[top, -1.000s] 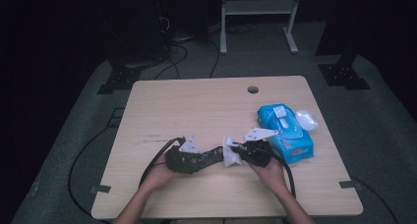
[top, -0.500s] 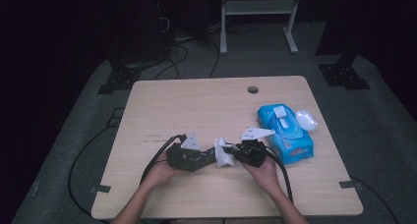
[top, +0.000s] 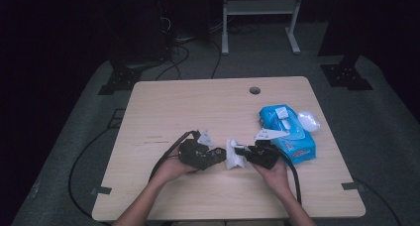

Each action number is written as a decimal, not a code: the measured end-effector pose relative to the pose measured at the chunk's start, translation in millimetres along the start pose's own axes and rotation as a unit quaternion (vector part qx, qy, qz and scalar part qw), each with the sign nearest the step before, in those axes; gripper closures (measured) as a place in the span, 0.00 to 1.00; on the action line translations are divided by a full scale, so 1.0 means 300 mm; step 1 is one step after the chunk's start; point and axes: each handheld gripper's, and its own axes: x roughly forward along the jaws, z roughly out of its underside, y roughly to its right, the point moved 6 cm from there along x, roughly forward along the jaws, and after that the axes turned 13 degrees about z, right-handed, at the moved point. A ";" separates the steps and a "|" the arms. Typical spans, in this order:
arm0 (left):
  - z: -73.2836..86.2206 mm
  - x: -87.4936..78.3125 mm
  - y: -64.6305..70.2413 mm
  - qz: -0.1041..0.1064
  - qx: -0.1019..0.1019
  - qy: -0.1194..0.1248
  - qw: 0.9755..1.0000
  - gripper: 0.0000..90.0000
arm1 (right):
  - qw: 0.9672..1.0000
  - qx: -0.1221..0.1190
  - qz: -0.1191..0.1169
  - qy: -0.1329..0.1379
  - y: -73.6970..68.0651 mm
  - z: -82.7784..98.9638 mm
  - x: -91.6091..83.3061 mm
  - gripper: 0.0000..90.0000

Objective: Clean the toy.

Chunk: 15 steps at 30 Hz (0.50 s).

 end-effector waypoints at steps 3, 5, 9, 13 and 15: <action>-0.003 0.018 -0.005 0.001 -0.011 -0.012 1.000 0.53 | 1.000 0.000 -0.001 0.001 0.003 -0.001 -0.003 0.92; -0.005 0.026 -0.011 0.003 -0.022 -0.019 1.000 0.53 | 1.000 0.008 -0.007 0.002 0.004 -0.002 -0.003 0.92; -0.015 0.033 -0.008 0.002 -0.016 -0.029 0.999 0.61 | 1.000 0.008 -0.013 0.000 -0.004 0.000 0.008 0.92; -0.015 0.029 0.004 -0.003 0.008 -0.031 0.999 0.63 | 1.000 0.011 -0.021 -0.004 -0.010 0.002 0.018 0.92; -0.014 0.025 0.012 -0.004 0.013 -0.022 1.000 0.63 | 1.000 0.014 -0.026 -0.004 -0.011 -0.001 0.014 0.92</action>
